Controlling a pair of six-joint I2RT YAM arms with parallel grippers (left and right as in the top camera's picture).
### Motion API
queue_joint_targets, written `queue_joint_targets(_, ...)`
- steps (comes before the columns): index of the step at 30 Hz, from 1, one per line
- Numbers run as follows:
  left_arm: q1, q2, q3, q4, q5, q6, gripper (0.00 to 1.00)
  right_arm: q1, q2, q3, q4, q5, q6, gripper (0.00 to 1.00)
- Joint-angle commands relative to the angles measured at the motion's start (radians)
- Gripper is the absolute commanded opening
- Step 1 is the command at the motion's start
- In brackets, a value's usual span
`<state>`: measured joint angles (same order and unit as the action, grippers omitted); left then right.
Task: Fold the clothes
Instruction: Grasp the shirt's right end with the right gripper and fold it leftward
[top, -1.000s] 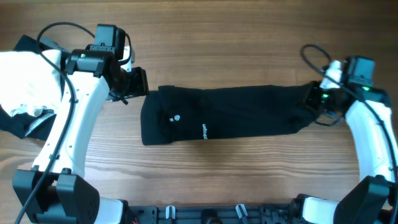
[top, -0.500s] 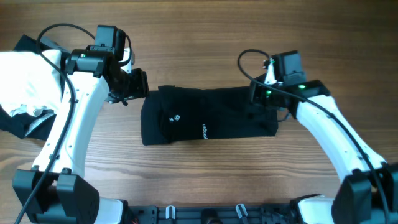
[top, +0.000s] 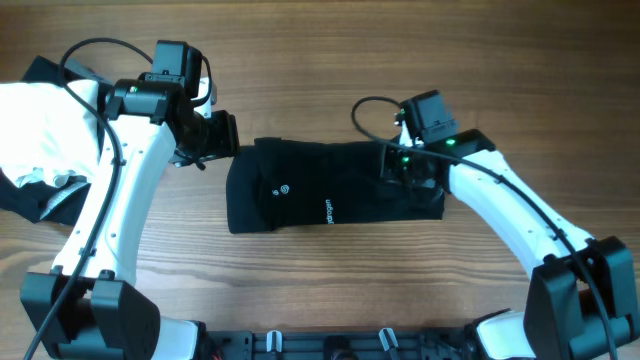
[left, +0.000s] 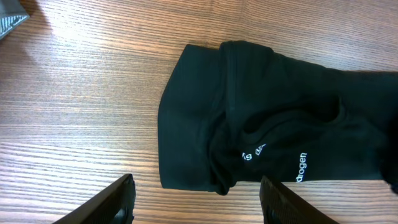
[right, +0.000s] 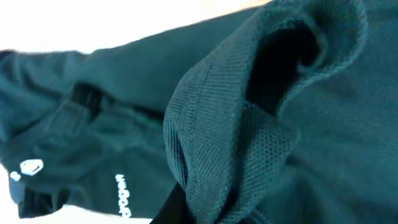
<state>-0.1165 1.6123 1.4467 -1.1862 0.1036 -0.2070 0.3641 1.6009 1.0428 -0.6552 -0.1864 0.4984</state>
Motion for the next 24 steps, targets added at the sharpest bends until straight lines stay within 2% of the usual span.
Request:
queue_joint_targets(1, 0.003, -0.012, 0.018, -0.001, 0.011, 0.002, 0.64, 0.046, 0.012, -0.002, 0.012, 0.008, 0.082, 0.04)
queue_joint_targets(4, 0.003, -0.012, 0.018, -0.002, 0.011, 0.002, 0.64, 0.051, 0.012, -0.002, 0.017, 0.040, 0.150, 0.04)
queue_joint_targets(20, 0.003, -0.012, 0.018, -0.007, 0.011, 0.002, 0.64, 0.051, 0.014, -0.004, 0.059, 0.086, 0.156, 0.05)
queue_joint_targets(24, 0.003, -0.012, 0.018, -0.007, 0.011, 0.002, 0.65, 0.051, 0.033, -0.004, 0.059, 0.081, 0.157, 0.10)
